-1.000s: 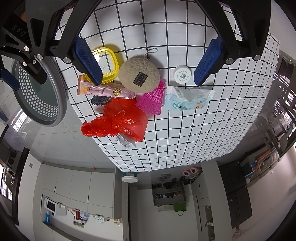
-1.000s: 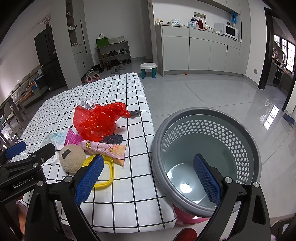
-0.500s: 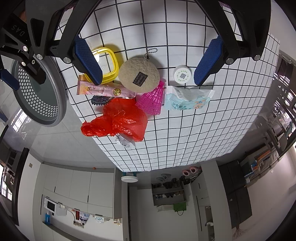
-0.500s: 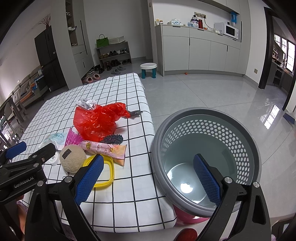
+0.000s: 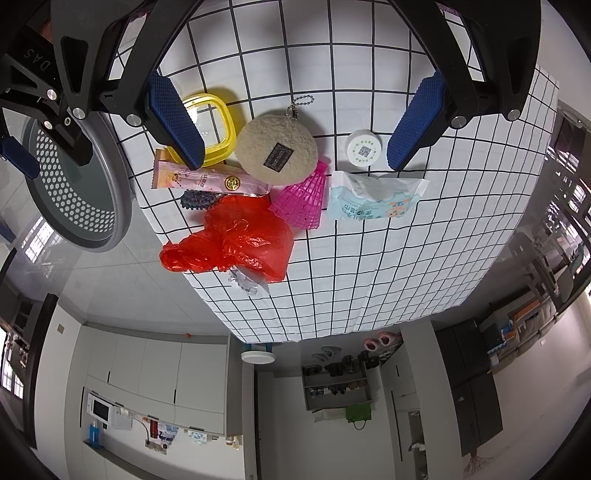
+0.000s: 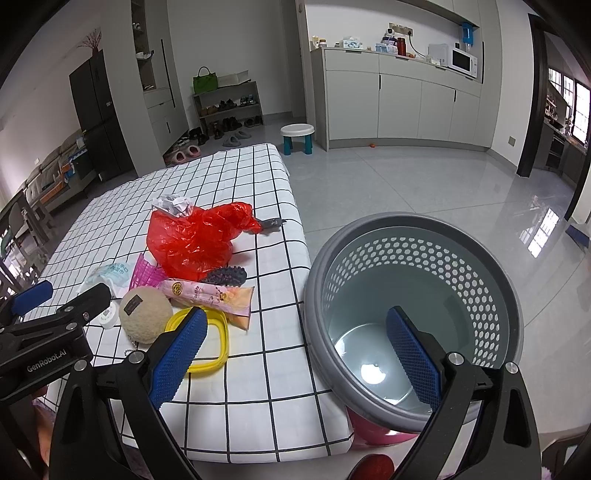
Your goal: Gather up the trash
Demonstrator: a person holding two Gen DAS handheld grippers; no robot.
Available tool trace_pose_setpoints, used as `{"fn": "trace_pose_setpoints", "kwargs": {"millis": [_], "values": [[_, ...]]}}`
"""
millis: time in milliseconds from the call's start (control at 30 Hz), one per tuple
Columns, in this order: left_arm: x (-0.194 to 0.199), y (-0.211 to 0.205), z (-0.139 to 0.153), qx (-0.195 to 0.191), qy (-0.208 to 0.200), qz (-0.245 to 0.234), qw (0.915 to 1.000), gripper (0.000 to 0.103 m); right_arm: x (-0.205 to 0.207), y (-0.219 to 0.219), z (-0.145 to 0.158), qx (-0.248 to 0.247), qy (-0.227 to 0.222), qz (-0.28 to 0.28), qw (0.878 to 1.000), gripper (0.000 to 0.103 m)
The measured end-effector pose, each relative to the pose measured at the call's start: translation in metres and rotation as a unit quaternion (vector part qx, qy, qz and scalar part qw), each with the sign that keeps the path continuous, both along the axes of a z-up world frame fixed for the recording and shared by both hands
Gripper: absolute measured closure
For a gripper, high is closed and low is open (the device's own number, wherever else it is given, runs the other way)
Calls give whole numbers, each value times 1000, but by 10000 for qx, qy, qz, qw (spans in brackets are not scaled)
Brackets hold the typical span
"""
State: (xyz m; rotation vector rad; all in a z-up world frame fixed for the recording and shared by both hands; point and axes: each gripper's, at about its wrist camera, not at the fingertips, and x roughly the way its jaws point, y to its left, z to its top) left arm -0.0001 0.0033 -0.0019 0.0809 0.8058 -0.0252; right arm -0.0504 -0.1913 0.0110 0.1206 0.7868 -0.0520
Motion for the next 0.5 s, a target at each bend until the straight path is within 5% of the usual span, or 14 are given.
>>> {"fn": "trace_pose_setpoints", "kwargs": {"millis": [500], "values": [[1,12,-5,113,63,146,9998,6,1,2,-5,131,66,98,9998,10]]}}
